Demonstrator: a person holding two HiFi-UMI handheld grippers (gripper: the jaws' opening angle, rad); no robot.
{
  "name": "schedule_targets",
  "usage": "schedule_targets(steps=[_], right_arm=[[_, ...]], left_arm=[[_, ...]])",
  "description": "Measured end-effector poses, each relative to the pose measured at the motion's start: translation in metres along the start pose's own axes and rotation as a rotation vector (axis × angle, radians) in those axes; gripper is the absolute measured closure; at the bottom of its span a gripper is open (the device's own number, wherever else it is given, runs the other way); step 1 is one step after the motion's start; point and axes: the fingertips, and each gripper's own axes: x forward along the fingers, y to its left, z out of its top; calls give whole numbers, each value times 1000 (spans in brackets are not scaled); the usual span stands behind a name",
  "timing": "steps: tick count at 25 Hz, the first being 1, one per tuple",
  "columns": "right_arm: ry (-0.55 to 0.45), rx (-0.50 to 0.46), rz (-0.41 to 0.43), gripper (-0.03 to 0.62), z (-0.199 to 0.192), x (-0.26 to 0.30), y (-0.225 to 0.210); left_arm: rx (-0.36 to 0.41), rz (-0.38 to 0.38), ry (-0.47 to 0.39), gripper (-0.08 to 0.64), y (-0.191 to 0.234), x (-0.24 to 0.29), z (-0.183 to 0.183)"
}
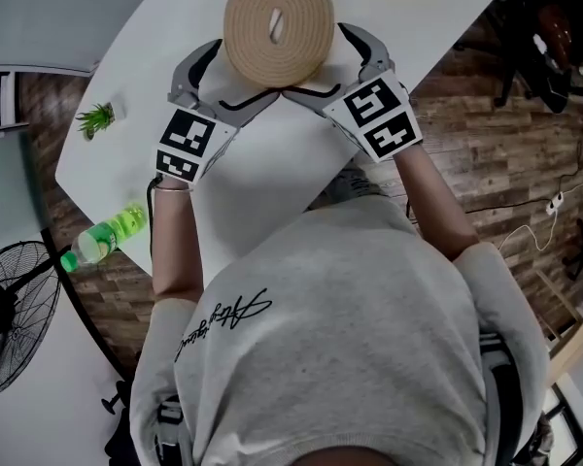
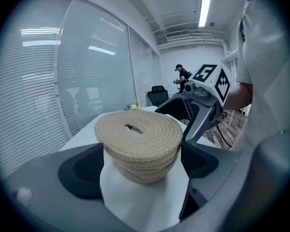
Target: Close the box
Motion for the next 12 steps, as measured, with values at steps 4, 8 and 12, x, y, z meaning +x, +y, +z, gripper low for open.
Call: schedule_targets(steps=[4, 8, 12], right_arm=[[-22, -4, -20, 21, 2, -3, 1], [-22, -29, -35, 21, 0, -7, 4], [-32, -23, -34, 21, 0, -11, 6]], left_arm=[[2, 29, -10, 74, 0, -3, 1], [6, 46, -17, 74, -5, -5, 0], [-6, 64, -39, 74, -8, -10, 1]])
